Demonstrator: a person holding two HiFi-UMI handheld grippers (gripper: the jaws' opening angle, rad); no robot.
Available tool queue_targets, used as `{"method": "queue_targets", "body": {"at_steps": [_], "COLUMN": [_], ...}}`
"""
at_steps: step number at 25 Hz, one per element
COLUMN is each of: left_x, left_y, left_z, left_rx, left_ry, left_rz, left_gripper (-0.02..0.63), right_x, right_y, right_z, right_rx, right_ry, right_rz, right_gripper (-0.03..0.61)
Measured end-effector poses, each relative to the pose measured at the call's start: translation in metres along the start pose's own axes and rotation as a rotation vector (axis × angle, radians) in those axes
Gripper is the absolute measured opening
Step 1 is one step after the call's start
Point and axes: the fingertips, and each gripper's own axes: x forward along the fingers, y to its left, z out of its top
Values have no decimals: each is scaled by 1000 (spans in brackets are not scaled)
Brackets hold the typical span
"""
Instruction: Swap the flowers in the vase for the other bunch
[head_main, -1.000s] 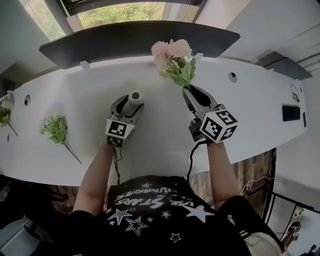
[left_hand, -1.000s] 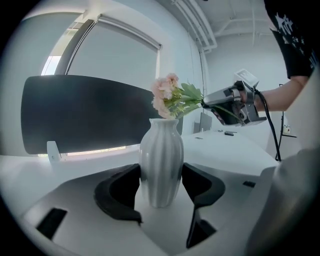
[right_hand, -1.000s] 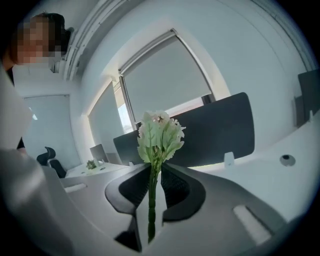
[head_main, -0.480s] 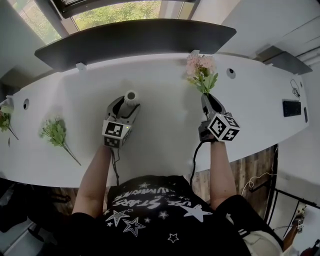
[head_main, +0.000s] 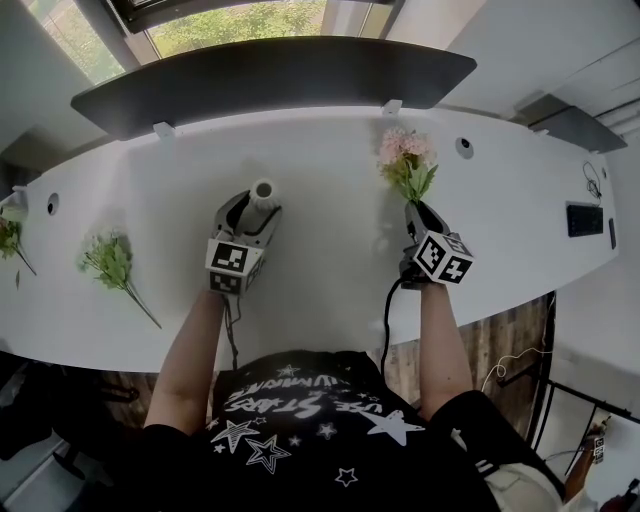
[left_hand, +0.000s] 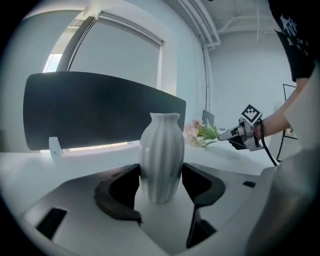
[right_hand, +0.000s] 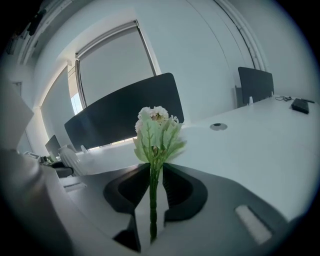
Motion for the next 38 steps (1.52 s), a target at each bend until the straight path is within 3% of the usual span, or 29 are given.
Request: {"method": "queue_targets", "body": {"at_steps": [2, 3, 8, 11, 15, 20, 21, 24, 27, 33, 38], "left_x": [-1, -1, -7, -13, -30, -60, -65, -81, -98, -145, -188], "left_y": [0, 0, 1, 2, -2, -13, -15, -17, -17, -9, 5], "left_z": [-1, -1, -2, 1, 8, 32, 34, 38, 40, 42, 52], "left_rx": [-4, -2, -35, -41, -68, -147, -147, -146, -123, -147, -155], "left_ry": [15, 21, 25, 17, -1, -74, -83, -117, -138, -166, -215], "left_rz": [4, 4, 4, 13, 21, -25, -28, -32, -35, -30, -15], "left_gripper": [275, 275, 276, 276, 276, 275, 275, 275, 247, 30, 8], "right_x": [2, 3, -3, -12, -30, -59, -64, -79, -93, -105, -105], "right_y": [-1, 0, 5, 10, 13, 26, 29, 40, 58, 117, 178], "right_z": [-6, -9, -16, -11, -2, 29, 33, 40, 44, 38, 32], "right_rx": [11, 19, 23, 17, -21, -12, -12, -37, -52, -74, -99], "right_ry": [27, 43, 65, 20, -37, -219, -242, -292, -332, -340, -333], "right_rz": [-1, 6, 11, 7, -23, -33, -38, -68, -65, 22, 112], "right_gripper": [107, 157, 227, 268, 274, 272, 254, 102, 7, 2, 2]}}
